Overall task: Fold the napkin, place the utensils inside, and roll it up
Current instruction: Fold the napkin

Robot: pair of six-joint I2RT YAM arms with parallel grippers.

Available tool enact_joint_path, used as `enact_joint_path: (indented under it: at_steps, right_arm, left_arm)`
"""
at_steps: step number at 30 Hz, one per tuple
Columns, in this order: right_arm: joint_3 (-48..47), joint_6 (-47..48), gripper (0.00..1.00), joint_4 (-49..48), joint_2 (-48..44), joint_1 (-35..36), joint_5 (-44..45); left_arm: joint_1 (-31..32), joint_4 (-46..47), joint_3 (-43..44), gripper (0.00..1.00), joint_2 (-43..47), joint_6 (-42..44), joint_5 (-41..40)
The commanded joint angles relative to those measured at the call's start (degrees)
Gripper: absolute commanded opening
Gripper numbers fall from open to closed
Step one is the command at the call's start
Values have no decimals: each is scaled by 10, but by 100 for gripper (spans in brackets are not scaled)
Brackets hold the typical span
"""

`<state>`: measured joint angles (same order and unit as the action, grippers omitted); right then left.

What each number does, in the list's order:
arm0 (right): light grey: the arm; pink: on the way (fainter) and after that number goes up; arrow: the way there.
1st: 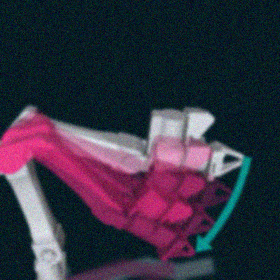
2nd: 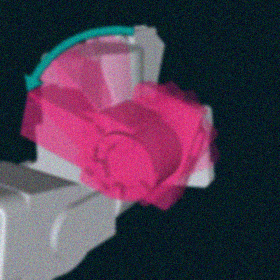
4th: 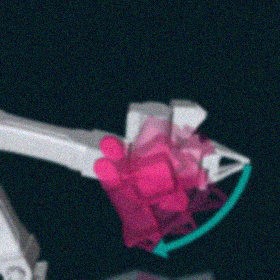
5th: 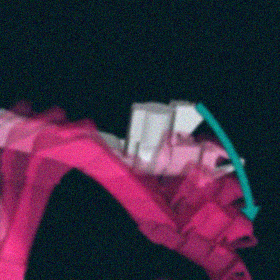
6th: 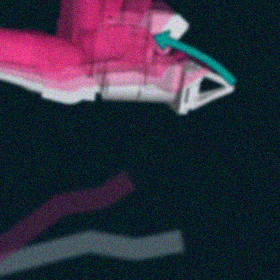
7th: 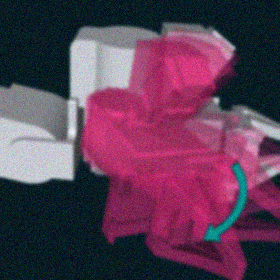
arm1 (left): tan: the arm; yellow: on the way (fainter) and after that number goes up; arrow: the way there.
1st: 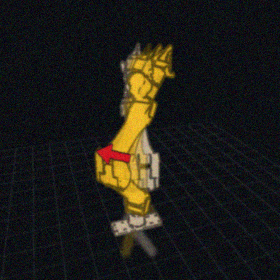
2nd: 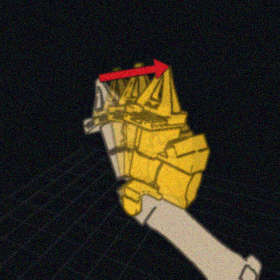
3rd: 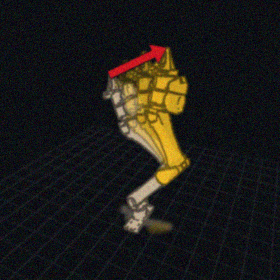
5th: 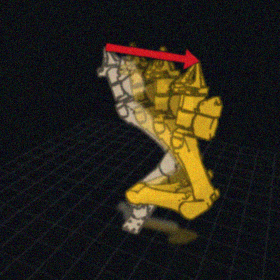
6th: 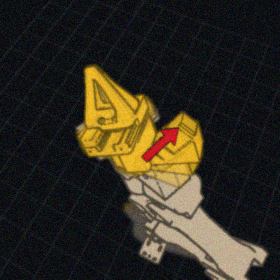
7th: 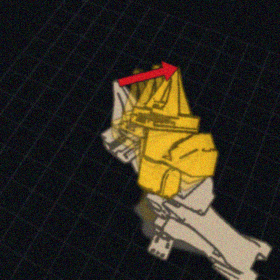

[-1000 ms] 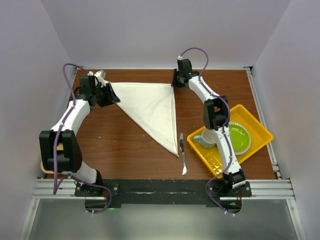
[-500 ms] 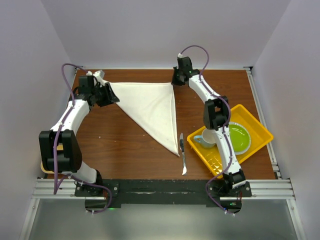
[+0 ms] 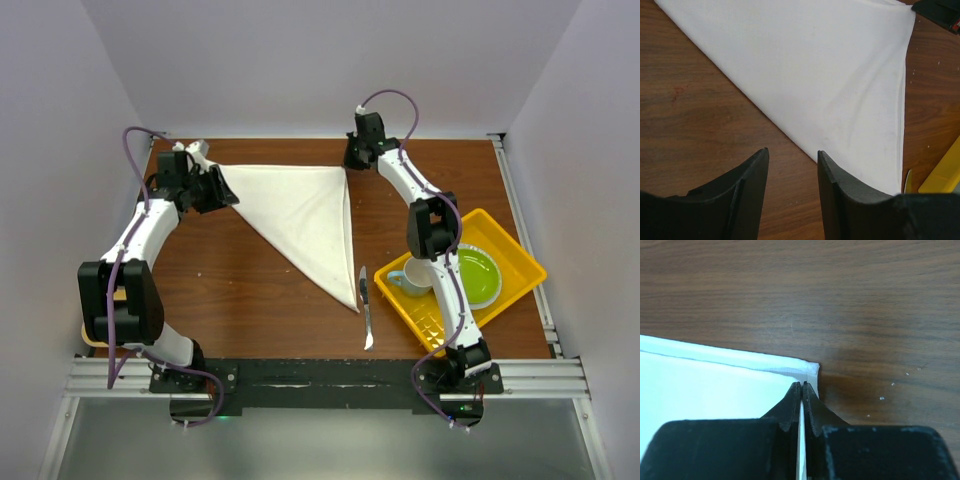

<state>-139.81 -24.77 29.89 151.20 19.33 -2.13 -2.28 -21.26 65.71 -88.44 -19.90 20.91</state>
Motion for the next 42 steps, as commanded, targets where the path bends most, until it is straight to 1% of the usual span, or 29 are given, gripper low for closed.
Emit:
enact_joint_path:
  at_steps: [1, 6, 14, 18, 26, 35, 38, 42]
  right_arm:
    - [-25, 5, 0, -40, -27, -2, -3]
    - [-53, 3, 0, -40, -5, -2, 5]
    - [-29, 6, 0, -58, -11, -7, 11]
    - [-42, 7, 0, -65, -6, -9, 9]
    - [-34, -13, 0, -94, -22, -10, -1]
    - [12, -51, 0, -115, -85, -9, -44]
    - [30, -50, 0, -121, -118, -9, -42]
    - [38, -44, 0, -120, -136, -11, -38]
  left_arm:
    - [-9, 16, -5, 49, 0, 11, 11]
    - [-10, 16, -6, 49, -1, 8, 10]
    - [-22, 10, -3, 50, 4, 2, -3]
    - [-26, 12, -7, 50, 3, -5, -5]
    - [-43, 12, -16, 50, 6, -18, -13]
    - [-61, 18, -30, 50, 13, -44, -20]
    - [-69, 17, -33, 50, 16, -49, -20]
    - [-73, 24, -37, 50, 17, -54, -18]
